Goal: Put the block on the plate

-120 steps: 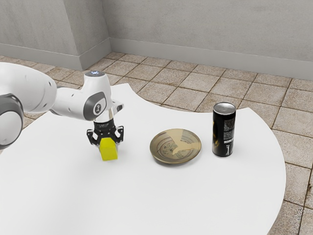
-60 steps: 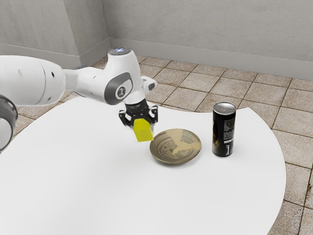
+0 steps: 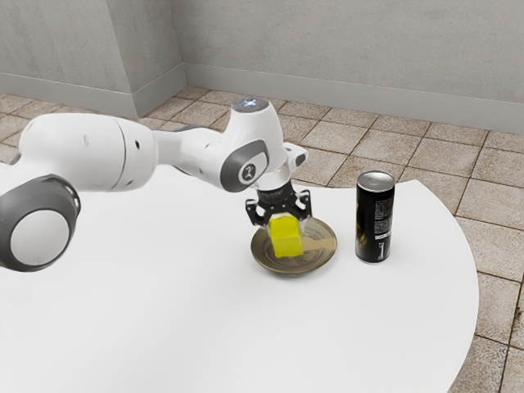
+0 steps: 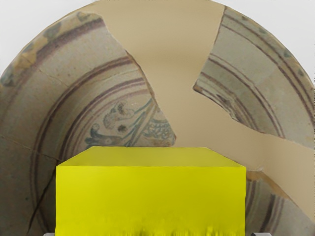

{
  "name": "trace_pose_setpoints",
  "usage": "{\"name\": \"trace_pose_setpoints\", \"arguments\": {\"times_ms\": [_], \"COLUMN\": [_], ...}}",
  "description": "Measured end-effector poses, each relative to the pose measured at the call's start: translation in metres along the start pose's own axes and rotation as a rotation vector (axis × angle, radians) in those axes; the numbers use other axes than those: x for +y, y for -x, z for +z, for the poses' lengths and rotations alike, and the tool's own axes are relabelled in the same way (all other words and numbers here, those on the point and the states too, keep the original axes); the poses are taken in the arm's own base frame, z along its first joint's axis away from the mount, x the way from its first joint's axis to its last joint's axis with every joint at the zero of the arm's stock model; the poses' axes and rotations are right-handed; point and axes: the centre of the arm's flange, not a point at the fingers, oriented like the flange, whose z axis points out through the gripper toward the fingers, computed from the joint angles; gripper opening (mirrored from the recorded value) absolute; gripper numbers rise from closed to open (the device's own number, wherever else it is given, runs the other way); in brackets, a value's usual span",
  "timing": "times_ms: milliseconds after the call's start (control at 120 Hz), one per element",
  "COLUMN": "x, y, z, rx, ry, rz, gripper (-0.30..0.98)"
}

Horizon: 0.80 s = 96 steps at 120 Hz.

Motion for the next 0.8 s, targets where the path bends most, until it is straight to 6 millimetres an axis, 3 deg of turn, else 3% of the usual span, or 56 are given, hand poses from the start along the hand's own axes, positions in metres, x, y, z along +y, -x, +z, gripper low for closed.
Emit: {"name": "trace_pose_setpoints", "arguments": {"times_ms": [100,333,442,542,633,800], "x": [0.001,-0.006,-0.047,-0.08,-0.092,-0.116], "y": [0.0,0.01,-0.014,-0.029,-0.022,0.01], "z": [-0.008,-0.066,-0.114,-0.145,-0.182,-0.237], "rx": [0.011,0.044,0.081,0.086,0.088,0.078], "ry": [0.003,0.019,-0.017,-0.053,-0.067,-0.093], "rz": [-0.013,-0.025,-0.035,-0.021,0.026,0.107], "gripper": [0.56,0.64,0.66,0.67,0.68,0.68]}}
